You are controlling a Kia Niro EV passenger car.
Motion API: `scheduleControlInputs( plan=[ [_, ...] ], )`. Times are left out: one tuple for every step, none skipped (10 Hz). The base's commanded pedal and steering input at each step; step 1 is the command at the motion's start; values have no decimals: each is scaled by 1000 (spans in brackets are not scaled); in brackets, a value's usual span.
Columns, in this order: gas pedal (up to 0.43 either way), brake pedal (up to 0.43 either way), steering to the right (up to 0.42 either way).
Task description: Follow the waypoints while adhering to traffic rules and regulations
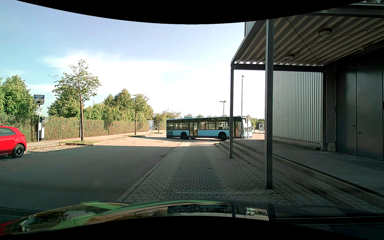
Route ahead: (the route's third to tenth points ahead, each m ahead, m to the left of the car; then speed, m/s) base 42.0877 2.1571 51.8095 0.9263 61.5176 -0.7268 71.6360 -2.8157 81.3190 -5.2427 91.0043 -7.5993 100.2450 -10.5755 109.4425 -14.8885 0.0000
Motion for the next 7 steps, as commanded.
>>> scheduleControlInputs(
  plan=[
    [0,232,-68],
    [0,232,-68],
    [0,232,-68],
    [0,232,-68],
    [0,232,-67],
    [0,232,-67],
    [0,232,-67]
  ],
)
